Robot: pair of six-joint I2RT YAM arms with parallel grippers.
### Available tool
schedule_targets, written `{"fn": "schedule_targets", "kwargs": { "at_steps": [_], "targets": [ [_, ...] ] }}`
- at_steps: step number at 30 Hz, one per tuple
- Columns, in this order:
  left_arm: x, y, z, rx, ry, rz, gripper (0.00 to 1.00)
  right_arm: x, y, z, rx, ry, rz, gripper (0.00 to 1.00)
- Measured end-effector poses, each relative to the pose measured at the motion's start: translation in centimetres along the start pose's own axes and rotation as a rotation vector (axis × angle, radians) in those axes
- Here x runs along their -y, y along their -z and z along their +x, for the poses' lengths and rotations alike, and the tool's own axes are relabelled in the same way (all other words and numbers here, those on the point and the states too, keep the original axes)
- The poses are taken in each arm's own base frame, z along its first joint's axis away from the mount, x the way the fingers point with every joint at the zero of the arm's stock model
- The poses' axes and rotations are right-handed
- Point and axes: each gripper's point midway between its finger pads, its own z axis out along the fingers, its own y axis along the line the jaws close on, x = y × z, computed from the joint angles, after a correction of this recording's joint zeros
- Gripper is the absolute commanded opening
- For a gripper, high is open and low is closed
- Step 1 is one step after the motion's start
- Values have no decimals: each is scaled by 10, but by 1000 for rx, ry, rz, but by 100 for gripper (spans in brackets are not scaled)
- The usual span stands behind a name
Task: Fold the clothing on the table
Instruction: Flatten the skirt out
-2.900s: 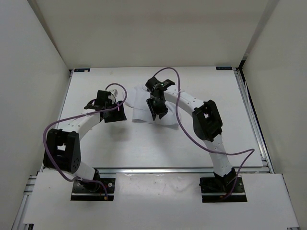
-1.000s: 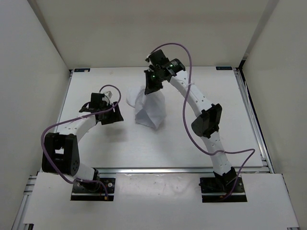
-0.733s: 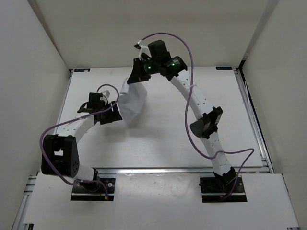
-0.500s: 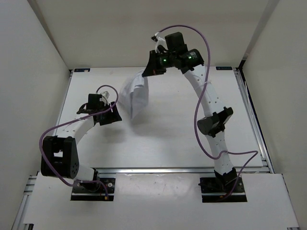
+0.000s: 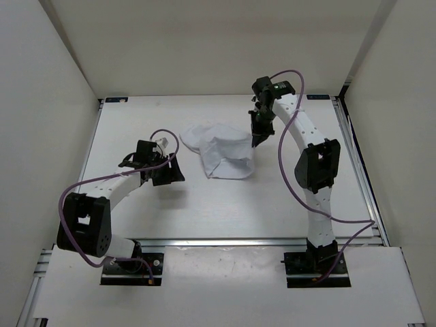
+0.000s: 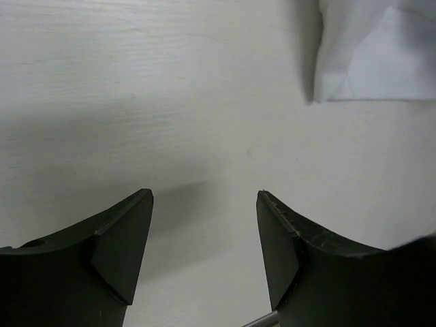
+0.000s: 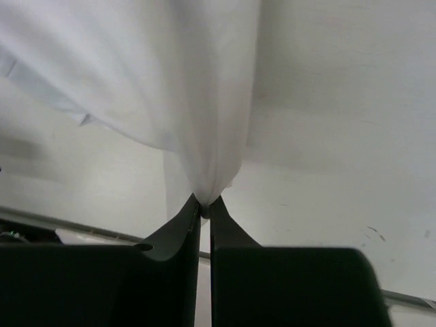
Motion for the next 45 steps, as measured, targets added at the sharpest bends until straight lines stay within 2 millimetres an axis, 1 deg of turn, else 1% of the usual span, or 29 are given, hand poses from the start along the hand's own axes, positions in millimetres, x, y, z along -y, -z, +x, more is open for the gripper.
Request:
{"fn": "schedule_targets", "kwargs": {
  "at_steps": [3, 6, 10, 11, 14, 16, 18, 20, 22, 23, 24, 25, 26, 28, 29, 30, 32, 33, 34, 35, 36, 37, 39, 40, 41, 42, 43, 44, 45],
  "targets": [
    [12, -2, 5, -14, -20, 34, 73, 21, 7, -5, 39, -23, 81, 0],
    [15, -2, 5, -11, -23, 44, 72, 41, 24, -2, 83, -45, 158, 0],
    [16, -2, 4, -8, -26, 46, 72, 68, 45, 22, 103, -67, 251, 0],
    [15, -2, 4, -8, -26, 46, 73, 76, 48, 32, 98, -75, 270, 0],
    [14, -3, 7, -13, -25, 43, 73, 100, 50, 59, 78, -115, 292, 0],
    [13, -4, 9, -17, -24, 42, 73, 116, 46, 77, 57, -158, 288, 0],
    [12, -4, 11, -21, -23, 40, 73, 128, 43, 91, 38, -201, 273, 0],
    [11, -5, 13, -24, -20, 40, 72, 135, 40, 98, 30, -228, 269, 0],
    [11, -5, 13, -24, -23, 42, 73, 129, 38, 95, 36, -212, 265, 0],
    [10, -5, 13, -24, -22, 41, 73, 122, 37, 92, 34, -192, 263, 0],
    [9, -5, 12, -23, -20, 39, 72, 113, 36, 85, 32, -167, 263, 0],
    [9, -4, 12, -22, -20, 39, 73, 102, 35, 73, 41, -138, 258, 0],
    [7, -4, 11, -21, -19, 38, 73, 88, 32, 55, 55, -103, 252, 0],
    [3, -3, 10, -18, -12, 31, 73, 54, 20, 10, 114, -29, 227, 0],
    [0, -3, 9, -16, -6, 25, 73, 34, 11, -12, 148, 3, 195, 0],
    [-4, -2, 8, -15, -1, 18, 73, 16, 0, -29, 176, 31, 157, 1],
    [-9, 0, 7, -13, 6, 4, 73, -23, -14, -50, 202, 100, 54, 1],
    [-11, 1, 6, -9, 8, -4, 73, -46, -17, -60, 224, 140, -25, 1],
    [-12, 2, 6, -9, 8, -8, 73, -65, -15, -67, 248, 176, -92, 0],
    [-13, 3, 7, -9, 5, -12, 74, -89, -5, -72, 275, 222, -187, 0],
    [-13, 4, 7, -10, 0, -13, 73, -112, 12, -79, 325, 272, -283, 0],
    [-12, 4, 8, -13, -3, -12, 73, -134, 35, -85, 387, 324, -377, 0],
    [-13, 5, 9, -17, -6, -15, 73, -171, 92, -91, 525, 436, -541, 0],
    [-13, 5, 10, -19, -7, -16, 74, -185, 124, -88, 584, 488, -612, 0],
    [-13, 6, 10, -21, -7, -18, 73, -196, 157, -81, 639, 540, -679, 1],
    [-14, 6, 11, -22, -7, -21, 74, -204, 186, -74, 688, 584, -729, 0],
    [-16, 7, 10, -21, -3, -25, 74, -209, 220, -65, 748, 634, -778, 0],
    [-17, 8, 10, -18, 0, -28, 74, -210, 246, -57, 797, 668, -808, 0],
    [-18, 8, 9, -15, 3, -30, 74, -209, 268, -51, 836, 688, -823, 0]
  ]
}}
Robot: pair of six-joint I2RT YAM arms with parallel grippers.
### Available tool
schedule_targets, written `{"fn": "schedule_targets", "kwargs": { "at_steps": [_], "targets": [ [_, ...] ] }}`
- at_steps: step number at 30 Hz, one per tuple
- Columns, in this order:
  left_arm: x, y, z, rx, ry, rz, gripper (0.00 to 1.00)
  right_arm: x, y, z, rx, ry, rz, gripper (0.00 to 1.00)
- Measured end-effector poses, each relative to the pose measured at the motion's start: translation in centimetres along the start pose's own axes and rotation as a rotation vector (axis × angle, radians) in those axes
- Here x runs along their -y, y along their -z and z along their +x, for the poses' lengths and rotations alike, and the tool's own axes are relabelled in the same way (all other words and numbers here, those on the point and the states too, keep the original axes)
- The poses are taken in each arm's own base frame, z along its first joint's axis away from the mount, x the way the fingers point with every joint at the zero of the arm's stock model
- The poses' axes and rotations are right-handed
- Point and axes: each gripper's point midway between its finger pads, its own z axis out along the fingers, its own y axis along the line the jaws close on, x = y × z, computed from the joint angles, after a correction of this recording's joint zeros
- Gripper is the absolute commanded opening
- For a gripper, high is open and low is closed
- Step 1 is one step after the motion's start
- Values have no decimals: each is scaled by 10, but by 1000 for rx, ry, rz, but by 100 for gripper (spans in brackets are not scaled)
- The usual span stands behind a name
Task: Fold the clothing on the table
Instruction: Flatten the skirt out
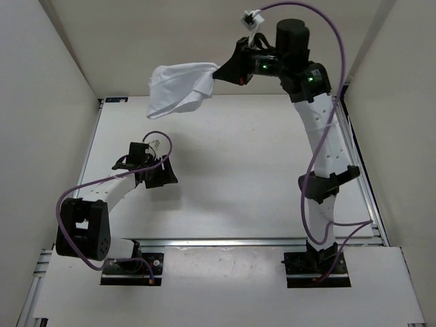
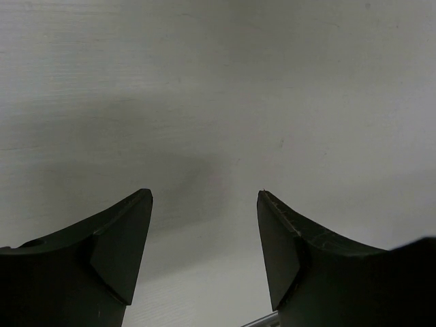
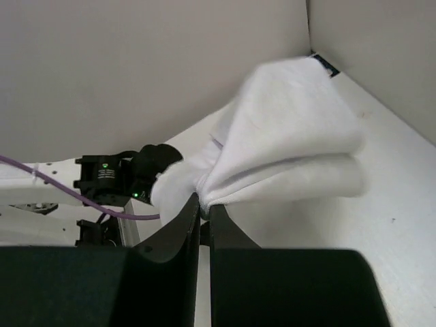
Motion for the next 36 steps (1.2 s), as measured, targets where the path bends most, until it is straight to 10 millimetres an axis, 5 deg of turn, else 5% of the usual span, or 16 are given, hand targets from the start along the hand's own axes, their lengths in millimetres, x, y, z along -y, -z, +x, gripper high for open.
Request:
{"fn": "schedule_targets", "kwargs": {
  "at_steps": [3, 6, 7, 9, 11, 13, 14, 16, 20, 30, 36],
  "targets": [
    [-2, 1, -1, 5, 6, -4, 74, 5, 25, -7, 12, -11, 44, 0],
    [-3, 1, -2, 7, 6, -10, 74, 65, 29, 42, -97, -160, 188, 0],
    [-4, 1, -2, 7, 5, -11, 74, 96, 28, 76, -157, -239, 251, 0],
    [-4, 1, -2, 8, 1, -13, 74, 150, 35, 176, -324, -446, 378, 1],
    [-4, 2, -2, 10, -2, -16, 74, 180, 63, 309, -539, -718, 505, 0],
    [-4, 3, -3, 18, -4, -14, 73, 165, 117, 425, -747, -991, 620, 0],
    [-4, 4, -3, 21, -5, -14, 73, 134, 142, 454, -810, -1198, 608, 1],
    [-4, 4, -3, 23, -6, -15, 74, 109, 177, 463, -820, -1272, 674, 16],
    [-2, 4, -2, 19, -12, -11, 73, 107, 205, 431, -682, -1184, 769, 42],
    [12, -1, 3, -5, 3, 47, 69, 128, 204, 383, -673, -925, 952, 42],
    [61, -8, -34, 32, -23, 149, 66, 126, 174, 342, -643, -727, 988, 40]
  ]
}}
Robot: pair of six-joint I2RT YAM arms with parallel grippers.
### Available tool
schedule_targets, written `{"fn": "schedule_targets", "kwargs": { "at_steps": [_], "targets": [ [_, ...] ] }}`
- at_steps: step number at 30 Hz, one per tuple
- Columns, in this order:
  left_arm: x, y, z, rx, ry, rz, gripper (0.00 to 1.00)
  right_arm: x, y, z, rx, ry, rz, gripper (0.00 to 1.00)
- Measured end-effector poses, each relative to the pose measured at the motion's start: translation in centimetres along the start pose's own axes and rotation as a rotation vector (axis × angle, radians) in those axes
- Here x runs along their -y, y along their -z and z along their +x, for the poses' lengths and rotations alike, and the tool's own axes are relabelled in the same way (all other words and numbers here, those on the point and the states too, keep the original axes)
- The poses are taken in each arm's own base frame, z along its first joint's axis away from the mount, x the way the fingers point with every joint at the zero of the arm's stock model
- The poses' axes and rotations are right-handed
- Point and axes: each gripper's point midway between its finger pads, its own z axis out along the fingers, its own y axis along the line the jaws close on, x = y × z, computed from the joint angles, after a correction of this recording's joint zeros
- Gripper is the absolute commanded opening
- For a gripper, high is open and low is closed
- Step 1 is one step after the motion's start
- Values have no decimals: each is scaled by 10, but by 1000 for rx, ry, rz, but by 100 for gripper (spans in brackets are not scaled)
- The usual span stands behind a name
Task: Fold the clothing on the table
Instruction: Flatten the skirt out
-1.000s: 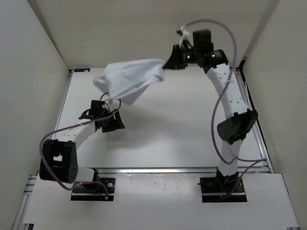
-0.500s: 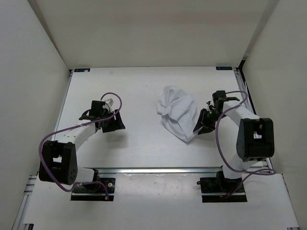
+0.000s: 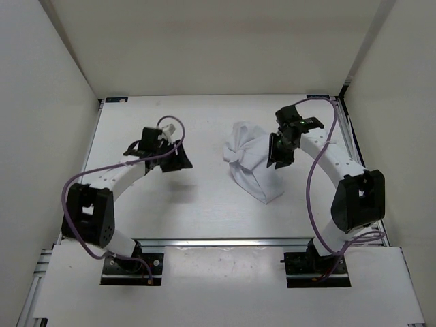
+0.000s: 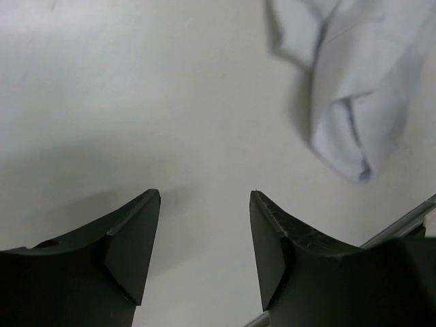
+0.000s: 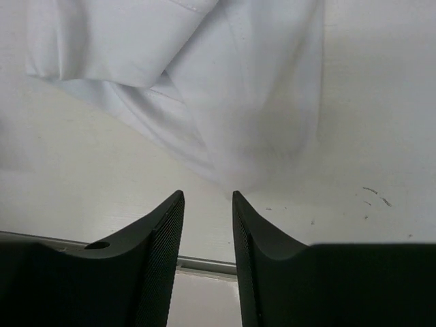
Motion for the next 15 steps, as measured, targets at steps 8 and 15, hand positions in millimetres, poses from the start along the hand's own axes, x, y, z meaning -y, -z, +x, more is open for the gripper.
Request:
{"fn": "schedule_targets", "kwargs": {
  "at_steps": [8, 15],
  "targets": [
    [121, -57, -74, 80, -364, 91, 67, -4, 9, 9, 23, 79, 122, 39],
    [177, -97, -30, 28, -633, 44, 64, 36, 29, 37, 35, -6, 177, 38]
  ]
}}
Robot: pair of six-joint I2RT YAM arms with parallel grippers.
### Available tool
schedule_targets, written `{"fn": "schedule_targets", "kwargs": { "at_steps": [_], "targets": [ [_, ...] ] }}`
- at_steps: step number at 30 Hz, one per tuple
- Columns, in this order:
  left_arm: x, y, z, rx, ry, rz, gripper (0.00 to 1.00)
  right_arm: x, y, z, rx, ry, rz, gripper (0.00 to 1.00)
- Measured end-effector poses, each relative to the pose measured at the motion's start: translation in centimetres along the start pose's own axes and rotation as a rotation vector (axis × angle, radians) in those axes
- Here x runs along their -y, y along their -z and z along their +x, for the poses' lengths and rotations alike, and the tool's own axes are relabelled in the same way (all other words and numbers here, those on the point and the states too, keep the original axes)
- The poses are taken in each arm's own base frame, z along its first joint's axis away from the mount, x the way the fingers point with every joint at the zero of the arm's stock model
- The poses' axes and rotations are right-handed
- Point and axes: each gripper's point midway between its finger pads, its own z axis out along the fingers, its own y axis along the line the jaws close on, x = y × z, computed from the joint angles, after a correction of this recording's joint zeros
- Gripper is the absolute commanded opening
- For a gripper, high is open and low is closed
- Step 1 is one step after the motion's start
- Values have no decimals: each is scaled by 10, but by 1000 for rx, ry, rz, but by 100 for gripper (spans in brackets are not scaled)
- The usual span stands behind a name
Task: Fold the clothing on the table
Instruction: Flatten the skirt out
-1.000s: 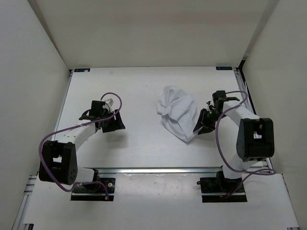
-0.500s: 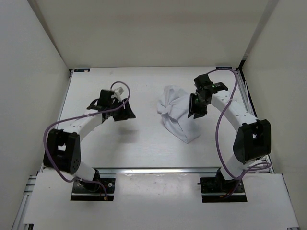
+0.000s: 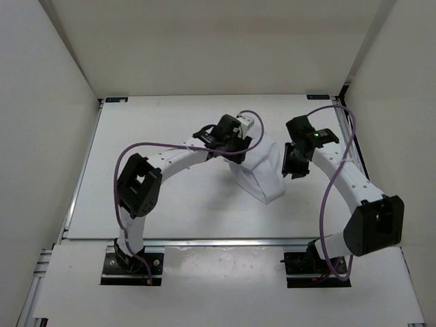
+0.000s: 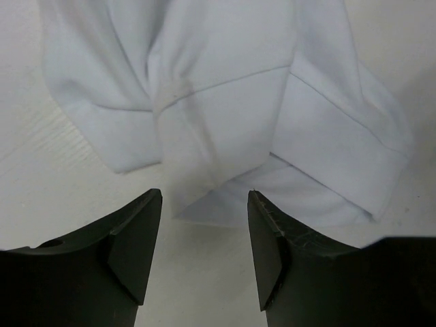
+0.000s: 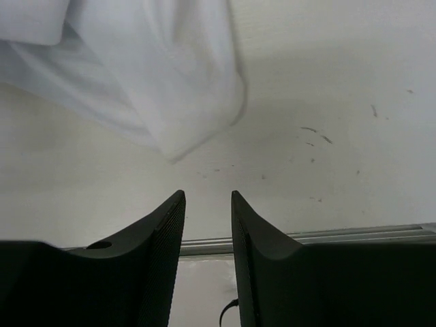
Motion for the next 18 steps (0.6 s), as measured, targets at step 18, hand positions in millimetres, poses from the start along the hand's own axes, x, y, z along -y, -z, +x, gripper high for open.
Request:
{"fn": "schedule_targets", "kwargs": {
  "at_steps": [18],
  "targets": [
    [-1, -50, 27, -86, -40, -191, 21, 61, 18, 28, 39, -166, 27, 37]
  ]
}}
